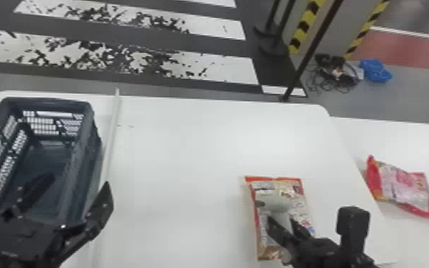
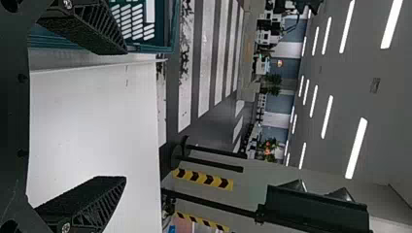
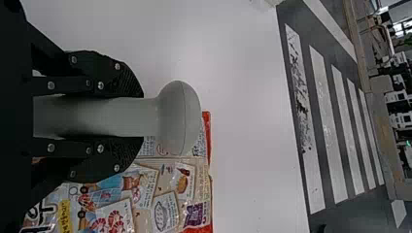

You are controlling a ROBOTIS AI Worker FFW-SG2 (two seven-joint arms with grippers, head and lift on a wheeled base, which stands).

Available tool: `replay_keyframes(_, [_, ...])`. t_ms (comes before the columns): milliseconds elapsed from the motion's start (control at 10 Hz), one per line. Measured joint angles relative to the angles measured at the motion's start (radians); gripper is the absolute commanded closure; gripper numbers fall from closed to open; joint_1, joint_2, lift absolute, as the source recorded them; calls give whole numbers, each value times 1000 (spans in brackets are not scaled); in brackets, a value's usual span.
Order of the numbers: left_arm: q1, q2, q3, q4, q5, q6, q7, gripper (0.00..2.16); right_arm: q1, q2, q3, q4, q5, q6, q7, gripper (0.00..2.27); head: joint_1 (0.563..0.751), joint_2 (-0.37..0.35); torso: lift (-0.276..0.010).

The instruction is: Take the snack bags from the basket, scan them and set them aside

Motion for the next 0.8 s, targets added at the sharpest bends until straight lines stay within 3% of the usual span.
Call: replay_keyframes(800, [6, 0, 1, -7, -3, -5, -4, 70, 1, -13, -16, -13, -21, -12, 5, 2246, 695, -209, -75])
